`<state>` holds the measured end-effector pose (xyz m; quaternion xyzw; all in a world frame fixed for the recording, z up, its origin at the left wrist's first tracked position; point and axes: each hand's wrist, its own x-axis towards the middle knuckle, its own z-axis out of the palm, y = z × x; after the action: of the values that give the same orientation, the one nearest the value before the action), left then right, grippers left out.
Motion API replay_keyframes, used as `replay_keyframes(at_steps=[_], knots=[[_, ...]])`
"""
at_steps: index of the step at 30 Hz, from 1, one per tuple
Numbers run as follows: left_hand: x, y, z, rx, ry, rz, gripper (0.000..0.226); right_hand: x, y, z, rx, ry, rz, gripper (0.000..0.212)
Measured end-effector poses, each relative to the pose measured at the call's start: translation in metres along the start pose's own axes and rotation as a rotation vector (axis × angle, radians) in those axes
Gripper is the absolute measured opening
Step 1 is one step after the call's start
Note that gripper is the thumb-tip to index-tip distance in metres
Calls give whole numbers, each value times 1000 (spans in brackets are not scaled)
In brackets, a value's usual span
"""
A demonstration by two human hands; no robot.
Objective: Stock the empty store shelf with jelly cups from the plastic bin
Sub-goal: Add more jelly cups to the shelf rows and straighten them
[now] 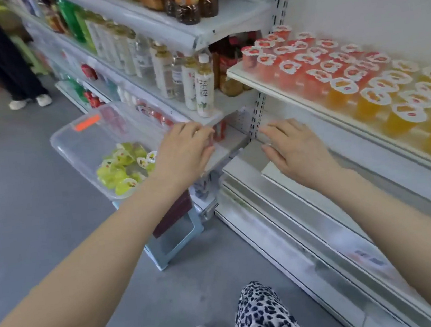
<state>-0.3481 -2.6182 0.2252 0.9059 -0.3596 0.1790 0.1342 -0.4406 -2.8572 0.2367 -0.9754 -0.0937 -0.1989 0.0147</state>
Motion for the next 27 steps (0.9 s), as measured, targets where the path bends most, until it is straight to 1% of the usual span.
replay_keyframes(at_steps=[7,12,15,17,21,25,27], knots=[[-74,-109,29,28,-115,-389,31,78,-65,92,173,-150,-226,35],[-99,-164,49,28,-186,-646,31,143,-96,161,289,-261,-367,35],[-98,-190,66,18,-209,-719,31,183,-107,203,336,-364,-433,36],[-92,-204,76,3,-190,-764,30,209,-114,233,330,-499,-461,41],[-78,-228,96,15,-183,-767,29,243,-136,293,244,-773,-539,46],[-72,-242,109,31,-192,-771,29,261,-167,339,170,-980,-559,47],[-73,-244,112,30,-186,-791,29,264,-178,358,110,-1038,-605,44]])
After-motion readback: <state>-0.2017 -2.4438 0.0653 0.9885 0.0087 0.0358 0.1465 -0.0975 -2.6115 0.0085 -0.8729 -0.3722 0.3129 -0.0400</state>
